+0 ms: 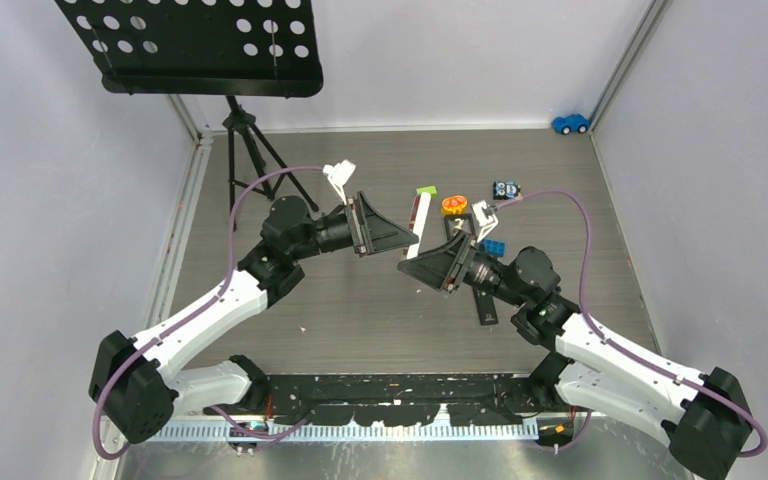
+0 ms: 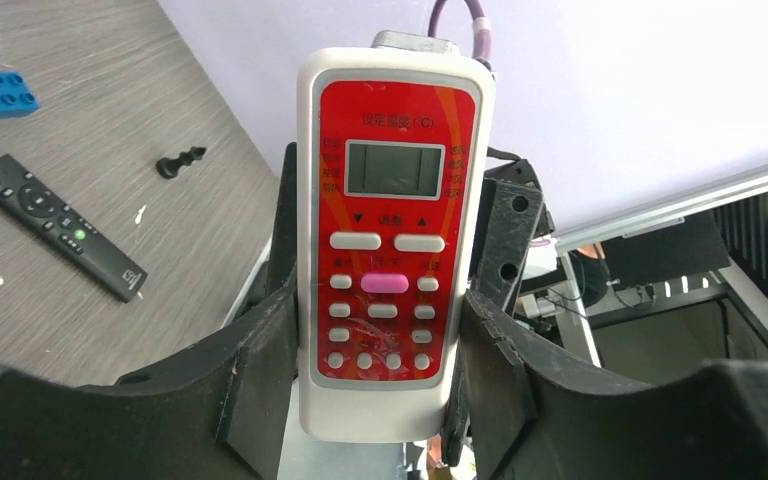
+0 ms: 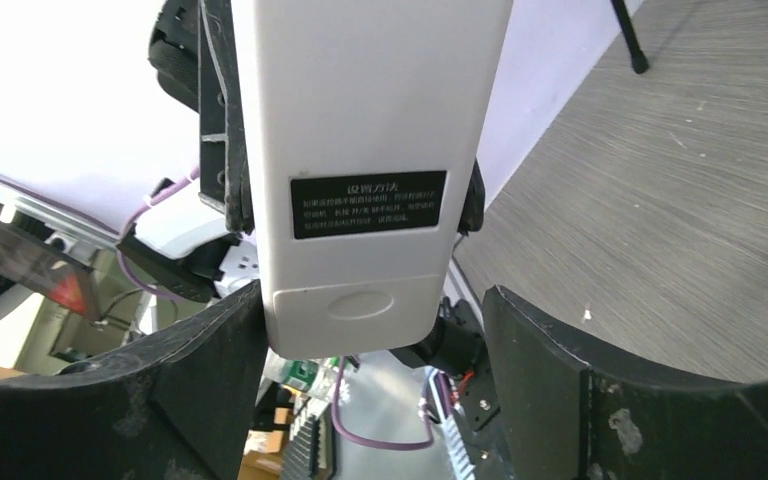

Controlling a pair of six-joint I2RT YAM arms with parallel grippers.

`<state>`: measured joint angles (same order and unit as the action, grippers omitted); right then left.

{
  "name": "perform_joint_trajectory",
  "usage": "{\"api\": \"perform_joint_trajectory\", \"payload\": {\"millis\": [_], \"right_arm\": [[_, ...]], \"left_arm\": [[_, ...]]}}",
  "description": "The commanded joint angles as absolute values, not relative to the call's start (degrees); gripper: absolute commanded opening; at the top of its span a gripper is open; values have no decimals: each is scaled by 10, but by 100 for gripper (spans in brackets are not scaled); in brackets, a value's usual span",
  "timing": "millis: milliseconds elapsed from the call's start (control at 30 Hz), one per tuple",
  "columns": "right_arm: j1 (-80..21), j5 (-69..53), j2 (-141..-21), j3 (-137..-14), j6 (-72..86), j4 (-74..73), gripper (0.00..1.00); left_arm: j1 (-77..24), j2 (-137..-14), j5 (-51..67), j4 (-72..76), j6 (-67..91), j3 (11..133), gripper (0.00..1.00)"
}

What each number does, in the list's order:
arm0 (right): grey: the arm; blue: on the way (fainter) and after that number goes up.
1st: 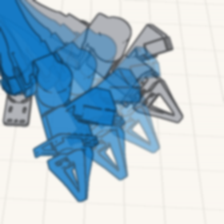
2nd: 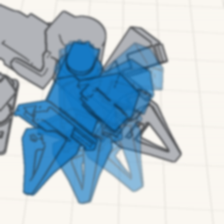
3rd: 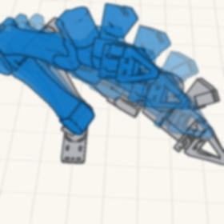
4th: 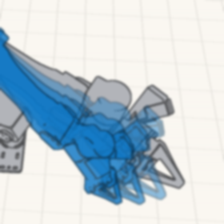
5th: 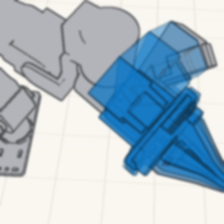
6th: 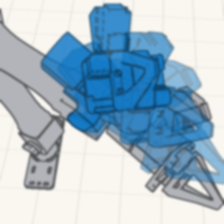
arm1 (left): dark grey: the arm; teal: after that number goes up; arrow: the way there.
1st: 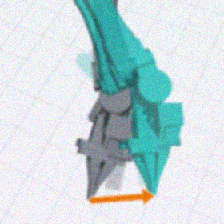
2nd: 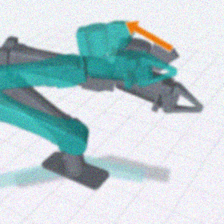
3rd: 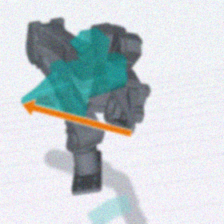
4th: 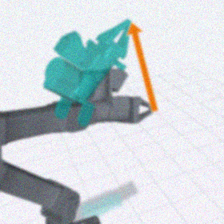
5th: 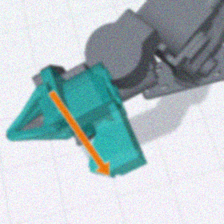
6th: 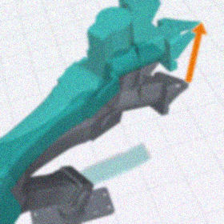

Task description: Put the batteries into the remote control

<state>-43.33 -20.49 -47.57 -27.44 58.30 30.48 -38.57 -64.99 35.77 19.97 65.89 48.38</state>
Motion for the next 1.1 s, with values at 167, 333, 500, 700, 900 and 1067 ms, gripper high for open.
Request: {"api": "perform_joint_trajectory", "payload": {"millis": [167, 333, 500, 700, 900, 1067], "right_arm": [[-435, -198, -527, -311, 606, 400, 62], [-435, -190, -540, -318, 598, 388, 41], [-438, -176, -537, -374, 490, 194, 26], [-497, -101, -588, -490, 269, -65, 22], [-564, -15, -662, -573, 153, -183, 17], [-602, 60, -708, -620, 96, -238, 17]], "left_arm": [[-384, -647, 384, 283, 689, 476, 35], [-384, -643, 371, 255, 670, 478, 46], [-381, -614, 311, 119, 570, 492, 73], [-342, -587, 286, 13, 507, 504, 82], [-303, -579, 311, -25, 497, 507, 82], [-298, -591, 291, -102, 477, 521, 74]]}}
